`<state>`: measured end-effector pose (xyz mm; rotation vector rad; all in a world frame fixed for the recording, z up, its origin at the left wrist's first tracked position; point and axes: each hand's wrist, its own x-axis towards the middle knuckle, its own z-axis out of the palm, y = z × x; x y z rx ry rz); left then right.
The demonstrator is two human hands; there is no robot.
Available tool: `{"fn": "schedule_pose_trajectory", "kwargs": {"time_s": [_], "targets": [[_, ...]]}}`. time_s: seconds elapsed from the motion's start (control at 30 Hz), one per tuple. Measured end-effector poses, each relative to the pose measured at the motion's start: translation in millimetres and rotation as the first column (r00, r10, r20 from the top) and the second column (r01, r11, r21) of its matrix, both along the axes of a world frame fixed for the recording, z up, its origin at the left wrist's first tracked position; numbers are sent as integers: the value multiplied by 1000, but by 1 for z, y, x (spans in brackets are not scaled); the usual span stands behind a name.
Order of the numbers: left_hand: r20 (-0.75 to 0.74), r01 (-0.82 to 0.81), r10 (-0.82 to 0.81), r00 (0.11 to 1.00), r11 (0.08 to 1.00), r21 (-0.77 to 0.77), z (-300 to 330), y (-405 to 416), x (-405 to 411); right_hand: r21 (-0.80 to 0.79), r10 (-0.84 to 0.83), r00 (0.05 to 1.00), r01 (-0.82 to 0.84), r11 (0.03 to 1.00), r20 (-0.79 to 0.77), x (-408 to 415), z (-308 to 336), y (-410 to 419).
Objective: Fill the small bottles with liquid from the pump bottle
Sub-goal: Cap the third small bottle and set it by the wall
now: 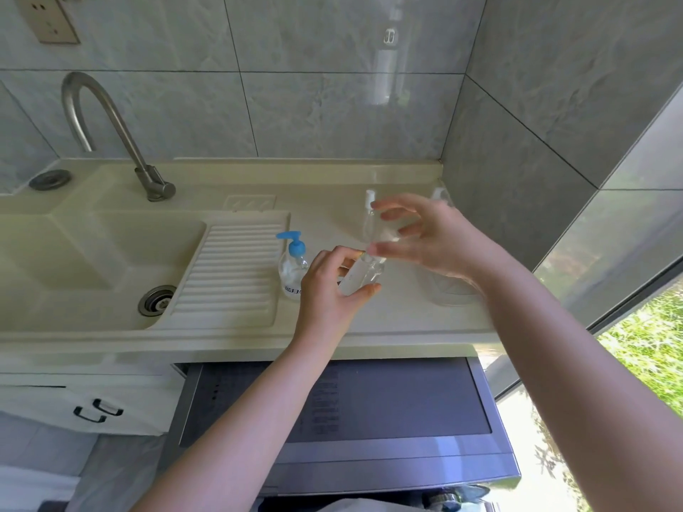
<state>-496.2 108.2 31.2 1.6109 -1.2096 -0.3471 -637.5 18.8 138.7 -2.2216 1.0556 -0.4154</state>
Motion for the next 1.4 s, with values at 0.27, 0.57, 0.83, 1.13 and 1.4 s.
{"fn": "schedule_pose_trajectory", "kwargs": {"time_s": [0.27,0.57,0.83,1.13,1.4], "targets": [[-42,18,-17,999,1000,22,-2,-3,-2,-285,-185,983,181,941,12,9,-15,-5],[-100,28,-24,995,999,34,-6,-9,4,77,-85,985,74,994,151,7,-17,-15],[-198,51,-41,979,998,46,-17,-18,2,243,4,988,-41,969,154,5,-15,-20],[-279,107,-88,956,993,53,-21,-21,-6,302,-116,936,11,953,332,-1,-30,-23],[-299,75,-50,953,994,74,-18,-29,-20,171,-214,921,166,971,324,-9,-62,-15]]}}
